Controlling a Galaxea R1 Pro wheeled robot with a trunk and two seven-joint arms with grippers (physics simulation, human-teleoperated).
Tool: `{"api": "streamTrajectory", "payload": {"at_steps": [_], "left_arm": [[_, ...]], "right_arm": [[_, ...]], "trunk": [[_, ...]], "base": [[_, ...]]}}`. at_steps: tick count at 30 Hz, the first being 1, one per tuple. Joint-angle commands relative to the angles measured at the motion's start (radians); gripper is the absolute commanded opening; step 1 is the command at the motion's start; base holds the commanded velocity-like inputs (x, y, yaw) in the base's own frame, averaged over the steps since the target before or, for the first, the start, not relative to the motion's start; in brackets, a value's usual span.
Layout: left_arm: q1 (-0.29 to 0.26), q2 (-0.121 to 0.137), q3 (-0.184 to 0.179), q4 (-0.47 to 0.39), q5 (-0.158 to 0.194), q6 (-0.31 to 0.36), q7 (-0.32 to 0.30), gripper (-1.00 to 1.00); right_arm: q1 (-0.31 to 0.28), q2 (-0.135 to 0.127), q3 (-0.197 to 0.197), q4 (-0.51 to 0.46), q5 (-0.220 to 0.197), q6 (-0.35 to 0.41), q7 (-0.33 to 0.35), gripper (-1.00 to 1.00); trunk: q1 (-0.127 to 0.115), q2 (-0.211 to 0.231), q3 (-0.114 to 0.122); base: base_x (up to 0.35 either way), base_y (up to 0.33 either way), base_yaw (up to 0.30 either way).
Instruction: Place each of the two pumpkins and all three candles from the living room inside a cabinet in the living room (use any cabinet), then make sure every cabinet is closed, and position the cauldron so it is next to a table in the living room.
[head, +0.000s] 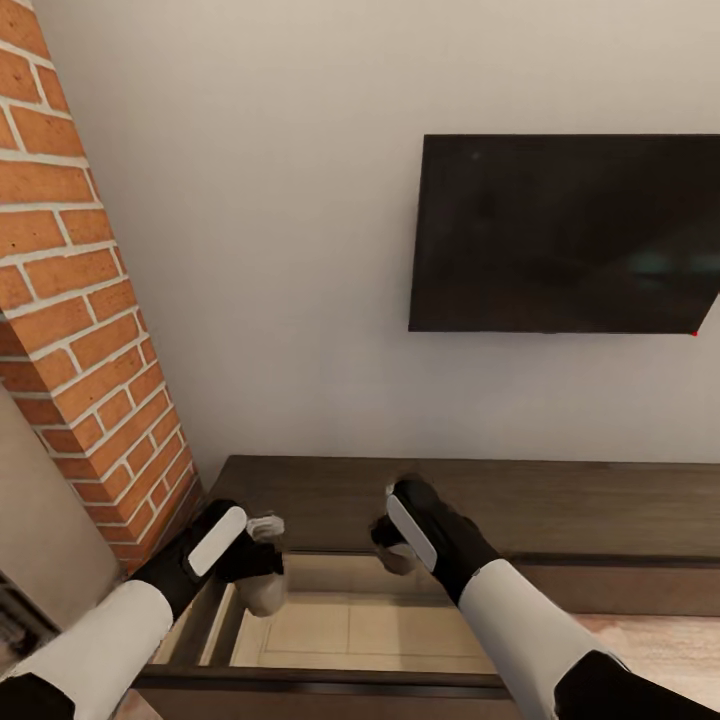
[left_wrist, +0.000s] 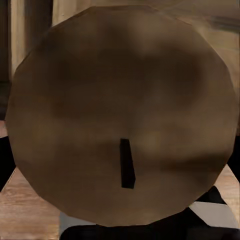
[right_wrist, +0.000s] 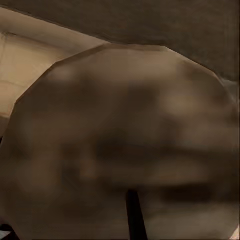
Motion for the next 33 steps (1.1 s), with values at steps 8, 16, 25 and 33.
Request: {"api": "streamTrajectory", "payload": {"at_steps": [8,16,25,33], "left_arm": [[0.0,-0.096,-0.178,0.248,-0.005,-0.292,-0.01,-1.0],[0.0,-0.16,-0.267,0.231,-0.001,-0.432,-0.008,-1.0],[-0.002,-0.168,-0.263,0.228,0.009,-0.426,-0.007,-1.0],[-0.002,-0.163,-0.231,0.234,0.009,-0.43,-0.013,-1.0]], "right_arm": [[0.004,0.0,-0.007,0.327,-0.047,-0.196,0.03,-1.0],[0.004,0.0,-0.006,0.388,-0.162,-0.366,0.073,-1.0],[0.003,0.0,-0.006,0.38,-0.165,-0.374,0.074,-1.0],[0.003,0.0,-0.005,0.381,-0.165,-0.373,0.075,-1.0]], "trunk": [[0.0,0.0,0.0],[0.004,-0.007,-0.003],[0.038,-0.07,-0.031],[0.069,-0.126,-0.056]], "base": [[0.0,0.0,0.0],[0.0,0.0,0.0],[0.0,0.0,0.0],[0.0,0.0,0.0]]}}
